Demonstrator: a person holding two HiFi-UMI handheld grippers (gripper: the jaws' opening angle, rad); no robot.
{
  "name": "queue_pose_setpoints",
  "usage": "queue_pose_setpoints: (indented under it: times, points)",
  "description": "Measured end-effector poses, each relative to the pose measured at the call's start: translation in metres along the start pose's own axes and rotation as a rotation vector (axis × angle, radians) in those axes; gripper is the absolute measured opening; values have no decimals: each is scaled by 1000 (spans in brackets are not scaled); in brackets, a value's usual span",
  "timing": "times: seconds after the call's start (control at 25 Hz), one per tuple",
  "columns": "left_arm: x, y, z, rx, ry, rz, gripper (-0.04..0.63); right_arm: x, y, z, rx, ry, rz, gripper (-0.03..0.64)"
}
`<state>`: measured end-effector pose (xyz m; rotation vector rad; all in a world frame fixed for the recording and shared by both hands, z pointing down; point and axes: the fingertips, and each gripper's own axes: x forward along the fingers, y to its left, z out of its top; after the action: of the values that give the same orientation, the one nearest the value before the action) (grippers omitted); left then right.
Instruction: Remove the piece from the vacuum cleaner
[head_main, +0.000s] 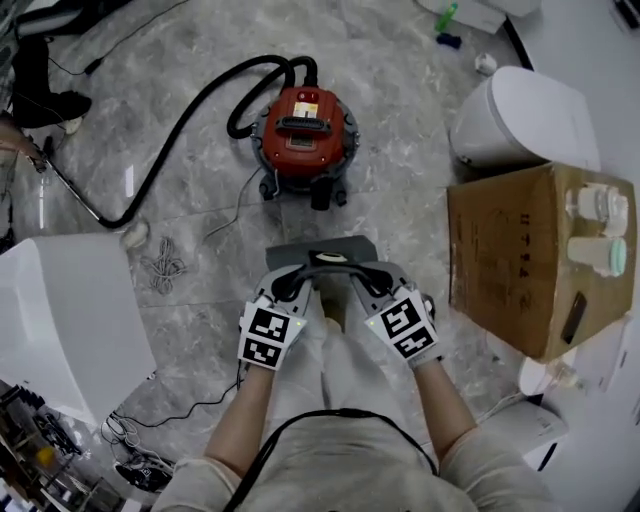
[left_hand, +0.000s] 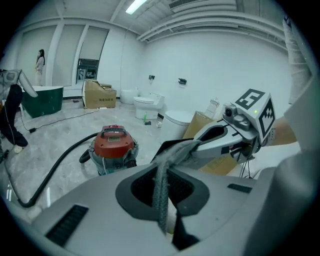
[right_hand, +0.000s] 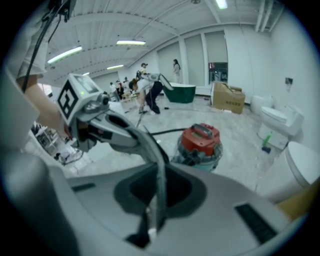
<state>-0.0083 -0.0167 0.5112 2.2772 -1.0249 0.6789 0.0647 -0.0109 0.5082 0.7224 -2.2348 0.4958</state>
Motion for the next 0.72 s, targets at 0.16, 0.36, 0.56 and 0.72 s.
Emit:
queue_pose_setpoints:
  times: [0.16,0.36,0.56,0.72]
  points:
    - [-31,-10,19,0,-25,14,34,-27,16,22,-3,-20,9,26]
    - [-64,-26,46,-4,-72,23,34,-61,29,47,-13,-32,16,26]
    - [-92,-39,70,11,-101,20,34,-90,38,72,-50,-56,13,26]
    - [-117,-49,80,9,-118,5,34,-111,53,87,-74,-72,8,26]
